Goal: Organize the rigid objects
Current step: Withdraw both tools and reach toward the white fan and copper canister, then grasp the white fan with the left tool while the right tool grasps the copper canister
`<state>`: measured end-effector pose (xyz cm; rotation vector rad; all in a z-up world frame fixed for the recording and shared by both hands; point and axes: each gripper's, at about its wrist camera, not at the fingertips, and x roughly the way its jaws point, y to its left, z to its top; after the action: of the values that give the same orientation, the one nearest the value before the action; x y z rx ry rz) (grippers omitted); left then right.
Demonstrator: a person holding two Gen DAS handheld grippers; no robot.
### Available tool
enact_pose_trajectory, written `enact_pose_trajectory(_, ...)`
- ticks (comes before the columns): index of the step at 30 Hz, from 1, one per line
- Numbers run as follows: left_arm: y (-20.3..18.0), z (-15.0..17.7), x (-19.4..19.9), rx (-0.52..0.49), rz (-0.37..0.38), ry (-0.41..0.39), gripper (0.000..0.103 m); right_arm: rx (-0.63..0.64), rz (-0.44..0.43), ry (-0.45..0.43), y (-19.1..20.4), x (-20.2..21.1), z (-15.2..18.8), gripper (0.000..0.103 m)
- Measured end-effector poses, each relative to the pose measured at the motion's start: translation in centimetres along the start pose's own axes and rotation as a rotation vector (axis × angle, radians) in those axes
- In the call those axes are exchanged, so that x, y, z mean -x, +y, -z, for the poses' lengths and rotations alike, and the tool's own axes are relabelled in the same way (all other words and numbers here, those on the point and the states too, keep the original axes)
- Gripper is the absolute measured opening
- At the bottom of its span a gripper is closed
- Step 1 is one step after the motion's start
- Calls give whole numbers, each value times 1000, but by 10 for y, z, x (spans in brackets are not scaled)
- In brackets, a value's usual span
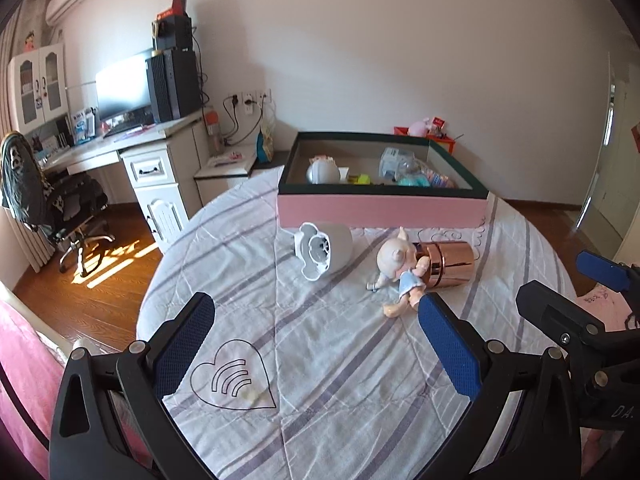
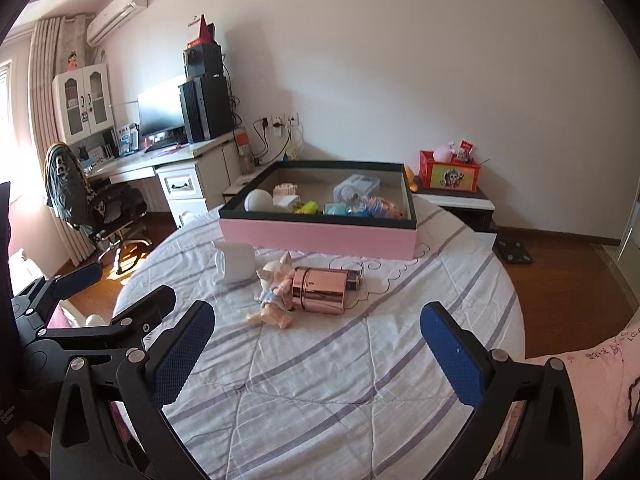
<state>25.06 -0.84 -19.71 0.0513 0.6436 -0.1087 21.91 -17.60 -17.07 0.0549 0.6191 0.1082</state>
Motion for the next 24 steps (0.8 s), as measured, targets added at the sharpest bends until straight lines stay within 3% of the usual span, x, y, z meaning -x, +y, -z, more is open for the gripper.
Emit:
enact_pose_trajectory(4,3,-2,-30,6,16,42,103,-13,13,57,-8,-33,3,103)
enact_pose_trajectory(13,17,-25,-101,7,-30,149,103,-41,49,128,-28,-81,-4,103)
enact_pose_trajectory(21,8,-36,-145,-58,-20,209,102,-1,40,225,-23,-121,-8,103)
enact_pose_trajectory(23,6,-34,-149,-62,13,222,87,14,24,241,-19,-128,-9,103)
enact_pose_trajectory(24,4,-33,-149,-65,42,225,72,22,27,247,-16,-131,-10,103)
